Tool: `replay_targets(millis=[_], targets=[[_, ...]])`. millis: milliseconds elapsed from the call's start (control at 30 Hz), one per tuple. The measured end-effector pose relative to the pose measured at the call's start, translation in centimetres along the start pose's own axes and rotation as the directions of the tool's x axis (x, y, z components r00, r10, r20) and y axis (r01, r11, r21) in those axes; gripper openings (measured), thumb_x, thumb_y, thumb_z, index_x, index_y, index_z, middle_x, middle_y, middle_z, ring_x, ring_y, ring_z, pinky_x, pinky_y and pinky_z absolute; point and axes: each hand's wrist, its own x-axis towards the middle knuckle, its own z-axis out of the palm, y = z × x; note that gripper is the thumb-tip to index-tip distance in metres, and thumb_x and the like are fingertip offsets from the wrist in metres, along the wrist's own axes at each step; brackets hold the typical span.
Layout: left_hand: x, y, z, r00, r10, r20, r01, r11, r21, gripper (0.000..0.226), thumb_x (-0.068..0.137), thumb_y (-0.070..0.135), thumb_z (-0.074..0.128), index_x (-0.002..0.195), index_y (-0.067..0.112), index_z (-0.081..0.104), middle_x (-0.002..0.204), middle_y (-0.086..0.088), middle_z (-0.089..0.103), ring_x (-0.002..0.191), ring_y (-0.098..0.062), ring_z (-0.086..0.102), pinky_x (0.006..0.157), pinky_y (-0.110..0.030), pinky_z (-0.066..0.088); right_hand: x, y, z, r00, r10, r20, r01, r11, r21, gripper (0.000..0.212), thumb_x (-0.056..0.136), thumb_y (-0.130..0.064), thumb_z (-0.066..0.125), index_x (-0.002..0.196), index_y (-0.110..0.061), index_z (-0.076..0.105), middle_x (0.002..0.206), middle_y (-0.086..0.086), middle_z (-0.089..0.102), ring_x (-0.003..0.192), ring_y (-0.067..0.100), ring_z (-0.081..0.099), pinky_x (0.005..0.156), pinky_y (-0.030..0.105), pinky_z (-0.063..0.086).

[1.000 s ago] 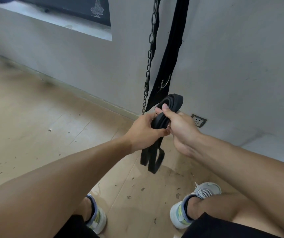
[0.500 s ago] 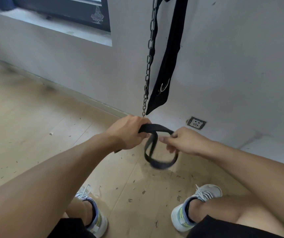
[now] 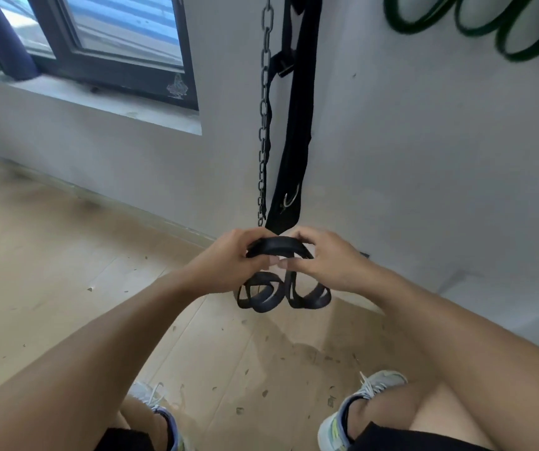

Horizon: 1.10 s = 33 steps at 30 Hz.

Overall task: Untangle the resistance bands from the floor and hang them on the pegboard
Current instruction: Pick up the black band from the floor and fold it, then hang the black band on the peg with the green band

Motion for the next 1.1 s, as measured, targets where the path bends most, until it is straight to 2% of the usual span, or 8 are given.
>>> replay_targets(millis=[233,367,600,733,833,933,1000,1100], targets=[[1.9,3.3,-1.6,0.999,0.025,-0.025,-0.027,0.996,-0.080,0.024,0.089,0.020,0.077,0.106,0.029,0.063,0.092,0.003,0.077,0.088,-0.015,0.072,0.086,-0.035,0.055,-1.4,-0.8,-4.7,0.993,-0.037,-0.111,0.044,0.997,0.062,0.020,0.087,-0.029,0.083,0.104,-0.033,0.073,0.096,-0.009,0.076,0.090,0.009,0.071,0.088,0.033,0.055],[3.1,6.2,-2.5,0.998,0.047,-0.038,-0.050,0.996,-0.078,0.029,0.083,0.015,0.082,0.106,0.025,0.068,0.091,0.008,0.079,0.089,-0.009,0.075,0.090,-0.032,0.059,-2.6,-2.5,-7.7,0.973,-0.114,-0.199,0.127,0.990,0.056,0.022,0.087,-0.026,0.084,0.105,-0.032,0.073,0.095,-0.009,0.077,0.090,0.005,0.071,0.086,0.027,0.054],[5.5,13.0,-4.6,0.989,0.109,-0.105,-0.123,0.983,-0.138,0.027,0.083,0.017,0.083,0.108,0.017,0.073,0.099,0.007,0.079,0.092,-0.007,0.075,0.086,-0.019,0.057,-4.1,-8.1,-15.3,0.944,-0.218,-0.247,0.180,0.969,-0.169,0.018,0.091,-0.027,0.079,0.108,-0.031,0.076,0.091,-0.015,0.074,0.084,-0.005,0.067,0.079,0.019,0.050],[7.2,16.7,-5.7,0.978,0.161,-0.132,-0.168,0.985,-0.041,0.024,0.081,0.025,0.084,0.103,0.022,0.075,0.098,0.004,0.079,0.092,-0.013,0.075,0.093,-0.033,0.057,-5.7,-11.1,-20.2,0.949,-0.227,-0.219,0.144,0.929,-0.341,0.014,0.092,-0.028,0.079,0.105,-0.032,0.078,0.090,-0.015,0.074,0.082,-0.008,0.064,0.072,0.012,0.044],[8.0,19.6,-6.3,0.973,0.189,-0.135,-0.186,0.982,0.030,0.020,0.081,0.032,0.084,0.097,0.024,0.074,0.093,-0.001,0.078,0.088,-0.022,0.073,0.088,-0.039,0.059,-7.0,-13.2,-23.1,0.962,-0.209,-0.173,0.109,0.883,-0.456,0.012,0.092,-0.030,0.078,0.103,-0.034,0.079,0.080,-0.009,0.072,0.062,-0.001,0.057,0.058,0.015,0.040],[8.3,22.5,-7.1,0.966,0.221,-0.134,-0.218,0.975,0.036,0.019,0.081,0.032,0.084,0.095,0.026,0.074,0.084,0.008,0.074,0.077,-0.003,0.069,0.078,-0.025,0.053,-8.2,-15.0,-25.6,0.963,-0.198,-0.184,0.078,0.855,-0.513,0.013,0.091,-0.033,0.078,0.104,-0.035,0.078,0.073,-0.014,0.069,0.058,0.001,0.054,0.055,0.016,0.039],[8.4,24.5,-7.8,0.965,0.220,-0.139,-0.223,0.975,-0.003,0.020,0.082,0.029,0.084,0.099,0.027,0.074,0.089,0.010,0.076,0.082,0.001,0.070,0.081,-0.021,0.051,-9.1,-16.1,-27.1,0.954,-0.202,-0.223,0.062,0.857,-0.512,0.019,0.091,-0.034,0.078,0.110,-0.035,0.074,0.075,-0.018,0.069,0.062,-0.003,0.060,0.056,0.013,0.040],[8.5,27.4,-9.0,0.967,0.207,-0.146,-0.233,0.952,-0.200,0.028,0.083,0.021,0.083,0.109,0.020,0.074,0.099,0.002,0.080,0.097,-0.010,0.075,0.095,-0.030,0.053,-10.2,-17.0,-29.5,0.925,-0.231,-0.302,0.088,0.903,-0.421,0.030,0.092,-0.030,0.077,0.120,-0.031,0.066,0.092,-0.006,0.074,0.070,0.006,0.072,0.060,0.018,0.055]])
